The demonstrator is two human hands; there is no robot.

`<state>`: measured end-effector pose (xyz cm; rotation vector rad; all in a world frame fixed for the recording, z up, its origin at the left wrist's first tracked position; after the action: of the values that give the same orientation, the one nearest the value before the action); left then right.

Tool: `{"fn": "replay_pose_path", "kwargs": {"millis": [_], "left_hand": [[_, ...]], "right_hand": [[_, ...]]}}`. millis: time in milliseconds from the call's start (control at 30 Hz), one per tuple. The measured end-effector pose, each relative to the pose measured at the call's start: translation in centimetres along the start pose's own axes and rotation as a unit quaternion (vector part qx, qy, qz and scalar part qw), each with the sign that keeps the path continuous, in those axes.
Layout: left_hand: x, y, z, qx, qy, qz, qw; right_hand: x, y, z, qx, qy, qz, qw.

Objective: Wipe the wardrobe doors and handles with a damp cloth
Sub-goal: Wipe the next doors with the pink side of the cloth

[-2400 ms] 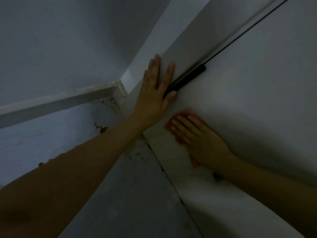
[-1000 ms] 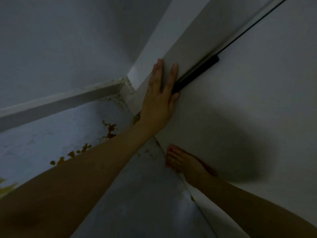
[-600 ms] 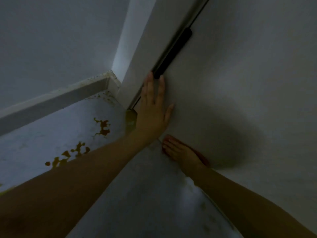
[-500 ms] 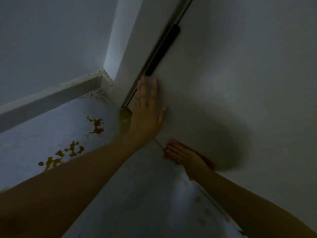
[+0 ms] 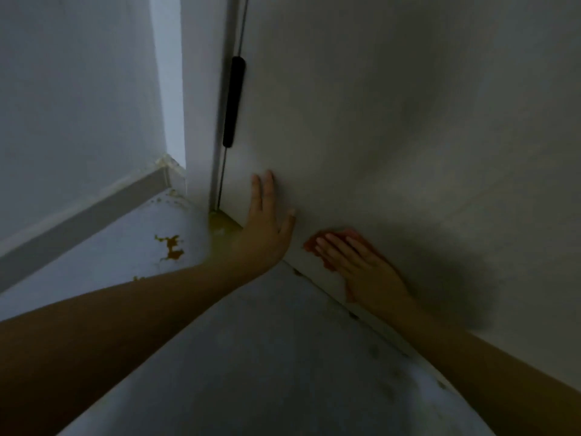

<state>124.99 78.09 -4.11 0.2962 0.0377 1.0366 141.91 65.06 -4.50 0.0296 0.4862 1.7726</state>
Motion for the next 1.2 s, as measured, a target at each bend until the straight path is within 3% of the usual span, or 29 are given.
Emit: {"fn": "replay_pose_path", "kwargs": {"millis": [133,233,333,400,467,567,633,700,767,900,967,1033,1100,1200], "left_hand": [[-0.8,0.0,1.2,0.023,0.035,-0.011,0.999],[-1.9,-0.4,2.3,0.027,0.050,-0.012,0.998],[-1.8,-0.3,4.1,0.000,0.025,-0.012,1.000],[-1.4,-0.2,4.9,-0.025,0.011,0.008,1.000],[-1.1,-0.7,5.5,-0.049,0.019,0.029,0.998],[-1.3,-2.0,5.9,-0.076,0.052,0.040,0.995],[-1.3,-2.5,6.4,-0.080,0.060,0.035,0.994],[-1.2,-2.4,7.0,-0.081,0.063,0.030,0.994],[-1.1,-2.2,7.7,-0.078,0.069,0.029,0.994],[-0.9,-2.2,8.6,-0.098,0.088,0.045,0.990],[-0.7,-2.4,8.7,-0.115,0.098,0.058,0.987],[-0.7,-2.5,8.5,-0.121,0.097,0.068,0.986],[-0.8,-2.6,8.2,-0.124,0.094,0.073,0.985],[-0.9,-2.3,8.4,-0.124,0.096,0.069,0.985]], "right_hand": [[-0.8,0.1,-1.3,-0.026,0.014,0.054,0.998],[-3.8,1.4,2.0,0.144,-0.169,0.122,0.967],[-5.4,3.0,6.4,0.135,-0.305,0.190,0.924],[-4.5,3.5,8.0,0.090,-0.349,0.215,0.907],[-3.1,3.2,7.5,0.054,-0.303,0.196,0.931],[-1.5,2.3,3.5,0.029,-0.125,0.089,0.988],[-2.0,1.9,2.9,0.006,-0.132,0.061,0.989],[-3.2,2.5,5.2,0.014,-0.206,0.103,0.973],[-5.1,4.0,9.0,0.062,-0.314,0.171,0.932],[-6.8,5.5,14.6,0.074,-0.469,0.189,0.859],[-5.2,5.6,14.2,0.052,-0.441,0.202,0.873],[-3.5,4.9,11.9,0.029,-0.339,0.201,0.918],[-2.4,4.3,9.3,0.019,-0.235,0.147,0.961],[-2.7,3.8,8.2,0.003,-0.223,0.101,0.969]]}}
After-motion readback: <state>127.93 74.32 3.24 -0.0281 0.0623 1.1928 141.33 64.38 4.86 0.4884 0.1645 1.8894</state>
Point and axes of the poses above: each hand's wrist, its own x-axis towards the middle knuckle, its own y-axis out of the back of the hand, z = x × y, the point moved 3 cm from there along x, towards the middle knuckle, and after that the axes turned 10 degrees about -x, right-handed, at the moved point
